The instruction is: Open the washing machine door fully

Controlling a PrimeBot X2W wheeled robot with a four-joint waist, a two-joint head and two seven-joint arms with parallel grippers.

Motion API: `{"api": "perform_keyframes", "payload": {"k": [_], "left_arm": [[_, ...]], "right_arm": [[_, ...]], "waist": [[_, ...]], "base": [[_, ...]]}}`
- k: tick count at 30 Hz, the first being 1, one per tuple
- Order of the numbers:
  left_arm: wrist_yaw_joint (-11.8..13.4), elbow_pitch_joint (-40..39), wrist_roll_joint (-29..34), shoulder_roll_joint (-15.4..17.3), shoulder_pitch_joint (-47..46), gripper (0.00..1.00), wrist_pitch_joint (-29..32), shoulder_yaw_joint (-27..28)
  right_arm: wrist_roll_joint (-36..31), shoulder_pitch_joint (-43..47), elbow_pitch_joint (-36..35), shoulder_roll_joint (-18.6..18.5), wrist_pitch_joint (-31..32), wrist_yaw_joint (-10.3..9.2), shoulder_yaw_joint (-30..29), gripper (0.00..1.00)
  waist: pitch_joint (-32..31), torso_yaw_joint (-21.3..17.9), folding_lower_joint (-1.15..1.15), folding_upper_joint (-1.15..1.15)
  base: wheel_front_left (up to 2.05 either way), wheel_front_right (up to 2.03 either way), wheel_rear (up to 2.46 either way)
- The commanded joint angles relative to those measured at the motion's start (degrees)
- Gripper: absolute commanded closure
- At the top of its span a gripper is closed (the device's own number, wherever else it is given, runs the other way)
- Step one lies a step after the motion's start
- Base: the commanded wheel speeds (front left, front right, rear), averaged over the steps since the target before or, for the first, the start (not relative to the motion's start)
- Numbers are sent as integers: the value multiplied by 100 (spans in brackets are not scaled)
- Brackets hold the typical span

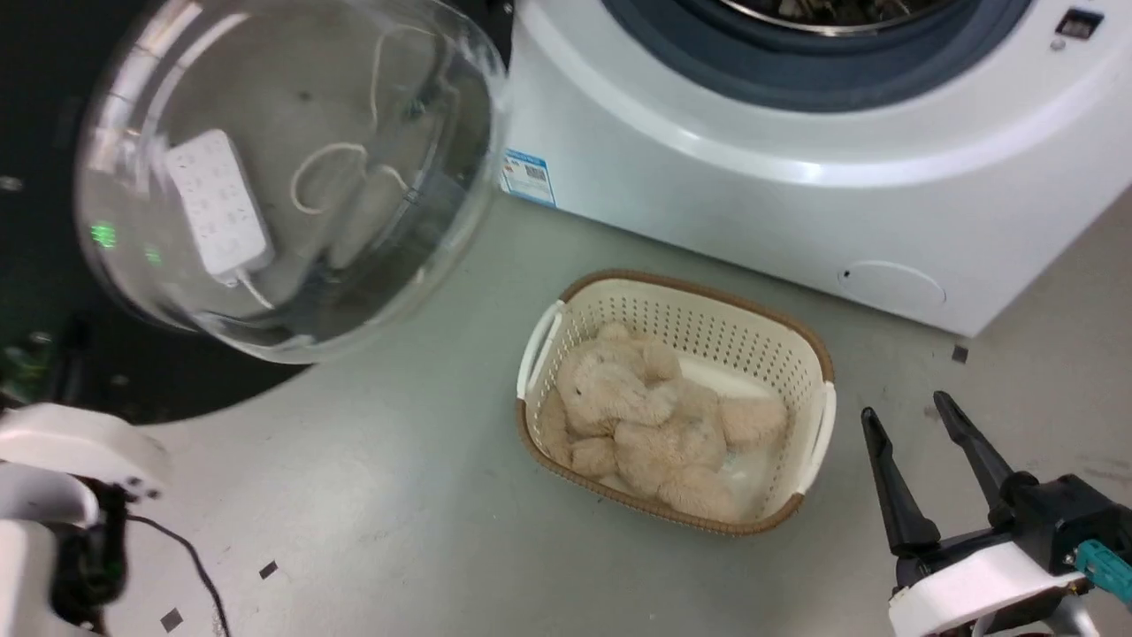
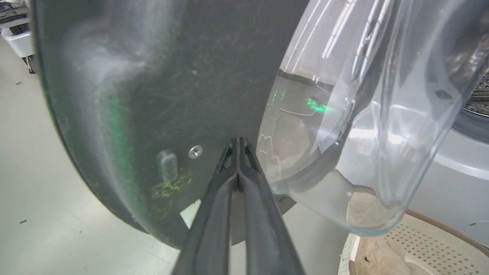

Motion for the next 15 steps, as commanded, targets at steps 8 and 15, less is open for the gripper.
{"api": "perform_keyframes", "payload": {"k": [8, 15], "left_arm": [[-124, 806, -194, 184, -464, 100, -437, 362], [-195, 771, -141, -80, -371, 100, -895, 223]], "right_arm": [[104, -206, -34, -181, 25, -4, -18, 0], [254, -143, 119, -51, -138, -4, -203, 0]], "waist": [[167, -224, -2, 0], [-225, -323, -2, 0]], "base": [[0, 0, 0], [0, 0, 0]]}}
